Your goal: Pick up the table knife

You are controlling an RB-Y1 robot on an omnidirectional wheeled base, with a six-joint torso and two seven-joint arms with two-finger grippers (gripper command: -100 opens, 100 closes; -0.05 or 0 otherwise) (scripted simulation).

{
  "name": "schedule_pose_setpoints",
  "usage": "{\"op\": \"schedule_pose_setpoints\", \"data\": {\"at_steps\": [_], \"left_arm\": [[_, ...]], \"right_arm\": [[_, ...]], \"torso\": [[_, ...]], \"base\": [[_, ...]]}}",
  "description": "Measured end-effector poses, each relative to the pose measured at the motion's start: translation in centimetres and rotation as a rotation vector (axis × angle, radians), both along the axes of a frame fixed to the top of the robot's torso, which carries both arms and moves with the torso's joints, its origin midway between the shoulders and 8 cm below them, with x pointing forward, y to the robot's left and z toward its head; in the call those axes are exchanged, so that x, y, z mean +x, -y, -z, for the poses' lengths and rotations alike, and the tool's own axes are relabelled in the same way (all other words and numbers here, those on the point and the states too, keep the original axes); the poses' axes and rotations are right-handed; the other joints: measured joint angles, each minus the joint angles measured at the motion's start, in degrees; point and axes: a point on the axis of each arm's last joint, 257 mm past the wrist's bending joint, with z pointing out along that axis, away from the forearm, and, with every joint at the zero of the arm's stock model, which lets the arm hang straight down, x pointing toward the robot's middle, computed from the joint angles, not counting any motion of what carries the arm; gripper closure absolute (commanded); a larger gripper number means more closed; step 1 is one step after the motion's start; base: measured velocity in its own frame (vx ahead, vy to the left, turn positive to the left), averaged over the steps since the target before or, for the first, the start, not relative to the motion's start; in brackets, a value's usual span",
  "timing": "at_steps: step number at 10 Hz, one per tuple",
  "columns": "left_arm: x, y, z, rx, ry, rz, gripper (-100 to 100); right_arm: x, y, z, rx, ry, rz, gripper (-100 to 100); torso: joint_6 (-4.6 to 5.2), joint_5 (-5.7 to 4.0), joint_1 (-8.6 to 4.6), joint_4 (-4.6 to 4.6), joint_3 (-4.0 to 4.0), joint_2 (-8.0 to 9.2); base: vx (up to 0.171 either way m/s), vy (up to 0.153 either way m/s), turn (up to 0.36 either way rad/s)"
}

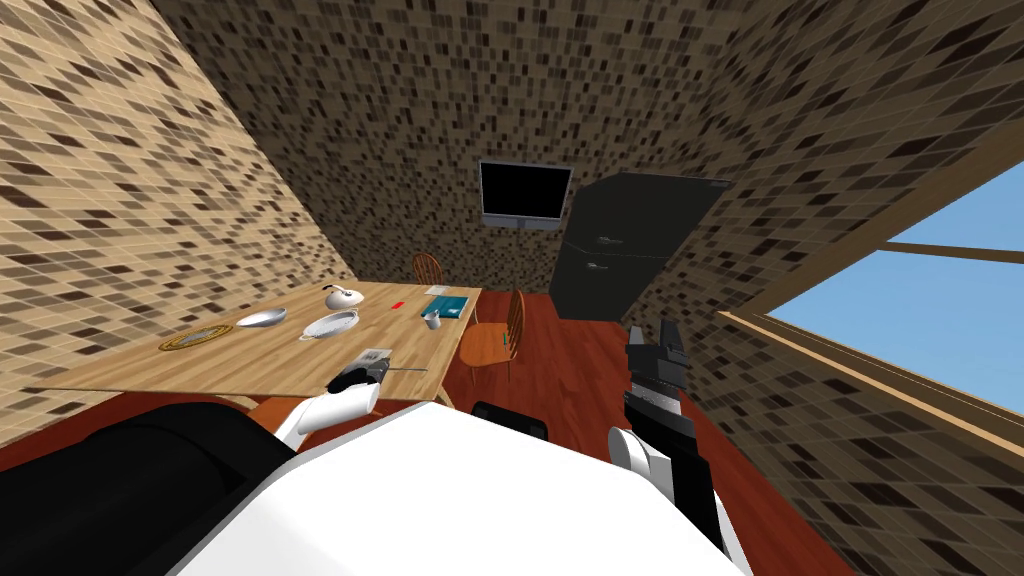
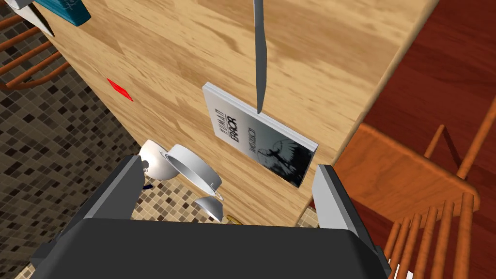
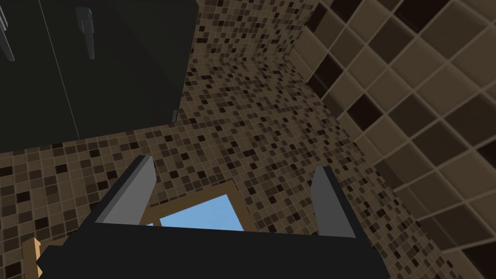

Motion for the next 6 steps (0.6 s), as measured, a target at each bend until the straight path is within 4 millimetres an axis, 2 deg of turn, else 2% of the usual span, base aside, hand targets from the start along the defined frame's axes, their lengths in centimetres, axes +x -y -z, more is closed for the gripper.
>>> {"op": "schedule_pose_setpoints", "data": {"at_steps": [5,6], "left_arm": [[-4.6,0.8,3.2,-0.076,-0.146,-0.047,-100],[-6.1,1.2,4.3,-0.099,-0.19,-0.06,-100]], "right_arm": [[0.0,0.0,0.0,0.0,0.0,0.0,0],[0.0,0.0,0.0,0.0,0.0,0.0,0]], "torso": [[0.01,0.0,0.0,-0.01,-0.02,-0.05],[0.01,0.02,0.08,-0.03,-0.09,-0.17]], "base": [[0.112,0.023,-0.059],[0.103,0.046,-0.027]]}}
